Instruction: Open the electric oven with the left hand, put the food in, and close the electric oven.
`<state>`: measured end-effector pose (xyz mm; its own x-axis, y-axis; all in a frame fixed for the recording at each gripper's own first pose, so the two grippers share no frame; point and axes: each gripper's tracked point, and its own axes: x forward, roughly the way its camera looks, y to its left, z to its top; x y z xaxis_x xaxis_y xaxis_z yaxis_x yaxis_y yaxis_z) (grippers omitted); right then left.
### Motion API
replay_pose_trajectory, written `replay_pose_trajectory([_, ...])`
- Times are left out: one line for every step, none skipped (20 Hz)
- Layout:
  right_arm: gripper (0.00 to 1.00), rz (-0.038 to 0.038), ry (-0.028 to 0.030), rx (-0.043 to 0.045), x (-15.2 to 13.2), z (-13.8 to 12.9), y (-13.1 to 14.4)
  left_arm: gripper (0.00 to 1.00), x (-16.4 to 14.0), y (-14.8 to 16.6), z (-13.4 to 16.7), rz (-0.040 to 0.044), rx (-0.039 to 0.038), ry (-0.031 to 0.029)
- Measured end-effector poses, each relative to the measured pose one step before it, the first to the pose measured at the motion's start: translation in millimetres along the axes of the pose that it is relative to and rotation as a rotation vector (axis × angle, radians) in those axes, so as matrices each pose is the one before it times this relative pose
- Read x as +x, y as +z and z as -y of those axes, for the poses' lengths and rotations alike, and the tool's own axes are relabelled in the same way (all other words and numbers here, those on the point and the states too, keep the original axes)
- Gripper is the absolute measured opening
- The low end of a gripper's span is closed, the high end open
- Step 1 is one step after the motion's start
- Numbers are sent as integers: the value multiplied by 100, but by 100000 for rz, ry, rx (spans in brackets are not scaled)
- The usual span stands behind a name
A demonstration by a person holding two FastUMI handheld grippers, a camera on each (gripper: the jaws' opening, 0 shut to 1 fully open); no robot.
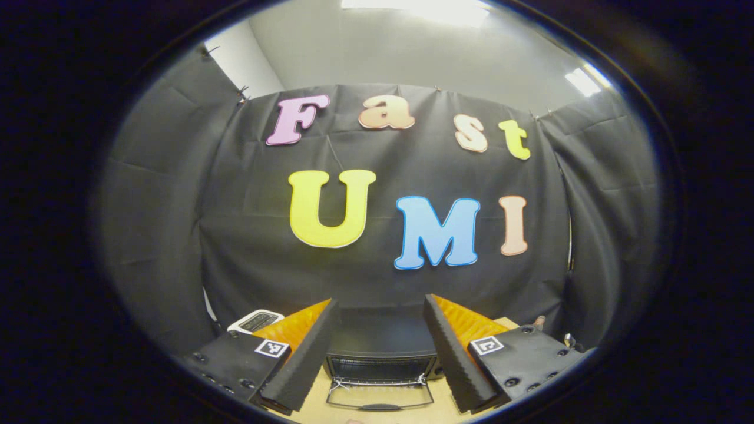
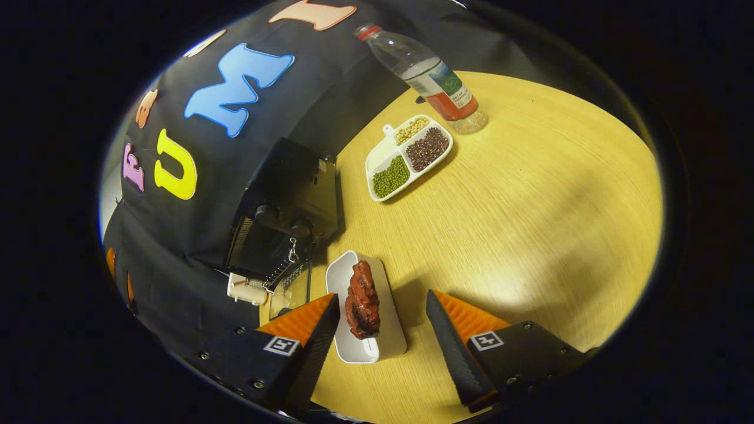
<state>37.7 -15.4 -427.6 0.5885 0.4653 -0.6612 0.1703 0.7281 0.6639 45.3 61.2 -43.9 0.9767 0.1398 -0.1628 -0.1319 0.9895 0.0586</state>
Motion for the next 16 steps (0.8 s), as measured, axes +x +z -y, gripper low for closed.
replay_pose_trajectory([84, -882, 1012, 1896, 160, 64, -43, 96, -295, 96, -203, 155, 1080, 2030])
replay_pose_trajectory([71, -436, 3106, 2759, 66, -359, 47, 99, -210, 143, -100, 178, 807, 2003])
replay_pose_trajectory([65, 101, 3133, 3829, 142, -613, 84, 99, -140, -413, -121, -989, 659, 2063])
replay_pose_trajectory([41, -2, 1825, 3951, -196, -361, 51, 99, -230, -434, -178, -1586, 329, 1960])
replay_pose_trajectory([28, -1843, 2869, 3314, 369, -377, -114, 99, -154, -363, -147, -1024, -71, 1837])
replay_pose_trajectory([24, -1093, 2829, 900, -423, -464, -288, 97, -153, -56, -11, -538, -510, 1420])
replay_pose_trajectory([23, 248, 254, -359, -1679, -66, -542, 96, -148, 2, 42, -364, -325, 1237])
replay_pose_trajectory([10, -1649, -718, -1601, 1398, -276, 638, 95, -124, 50, -27, -573, -90, 1170])
replay_pose_trajectory([10, -1378, 383, -1589, 306, -131, -207, 94, -214, -114, 5, -241, 17, 950])
replay_pose_trajectory([10, -763, 685, -1351, -172, -252, 79, 93, -213, 90, 83, 251, 115, 626])
replay_pose_trajectory([10, -358, 826, -867, -159, -240, 158, 93, -101, 224, 110, 507, 16, 200])
replay_pose_trajectory([11, 443, 1329, -335, -166, -443, 355, 93, 47, 237, 182, 726, -59, -229])
replay_pose_trajectory([11, 940, 1317, 400, -392, -647, 425, 95, 19, 39, 139, 317, -20, -494])
replay_pose_trajectory([10, 1065, 1709, 713, -510, -888, 292, 97, 111, 20, 204, -301, -214, -1106])
replay_pose_trajectory([11, 1411, 2584, 335, -557, -1255, 390, 99, 91, -161, 333, -298, -81, -1483])
replay_pose_trajectory([10, 1013, 1750, 12, -243, -889, 162, 99, 158, 163, 84, 249, 311, -1287])
